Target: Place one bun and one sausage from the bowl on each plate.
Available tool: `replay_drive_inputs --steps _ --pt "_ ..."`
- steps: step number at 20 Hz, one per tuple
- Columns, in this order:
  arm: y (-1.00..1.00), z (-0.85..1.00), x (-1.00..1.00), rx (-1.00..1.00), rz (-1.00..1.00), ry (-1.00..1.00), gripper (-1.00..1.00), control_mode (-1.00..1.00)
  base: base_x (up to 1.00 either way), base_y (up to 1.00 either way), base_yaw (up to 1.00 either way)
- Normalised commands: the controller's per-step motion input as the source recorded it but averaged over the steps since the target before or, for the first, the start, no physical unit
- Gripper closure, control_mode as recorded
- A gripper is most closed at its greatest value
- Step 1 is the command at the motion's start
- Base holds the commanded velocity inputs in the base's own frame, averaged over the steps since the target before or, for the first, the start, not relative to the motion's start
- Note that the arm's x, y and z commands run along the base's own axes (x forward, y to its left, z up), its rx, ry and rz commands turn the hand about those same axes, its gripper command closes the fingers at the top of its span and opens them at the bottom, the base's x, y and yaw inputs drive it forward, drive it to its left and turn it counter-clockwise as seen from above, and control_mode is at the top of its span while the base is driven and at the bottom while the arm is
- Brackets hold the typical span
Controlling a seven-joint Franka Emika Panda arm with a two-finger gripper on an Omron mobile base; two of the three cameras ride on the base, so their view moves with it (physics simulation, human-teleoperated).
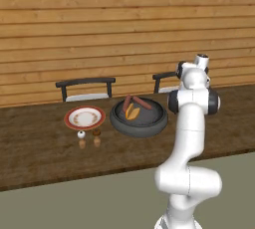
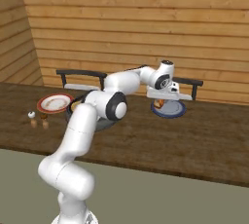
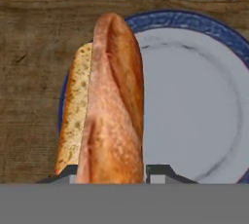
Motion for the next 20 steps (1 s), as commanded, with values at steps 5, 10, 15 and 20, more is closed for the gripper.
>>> replay_drive_inputs --steps 5,10,15,20 --pt "-0.25 0.00 0.00 0.02 0.00 0.00 -1.00 -1.00 0.00 0.00 0.00" --pt "0.00 0.04 0.05 0.00 0.00 0.00 -1.00 -1.00 0.00 0.00 0.00" --pt "0.00 0.14 -0.10 0.00 0.00 0.00 -1.00 -1.00 0.00 0.00 0.00" --pt "0.21 0.26 -0.36 -0.05 0.00 0.00 -1.00 -1.00 0.00 0.00 0.00"
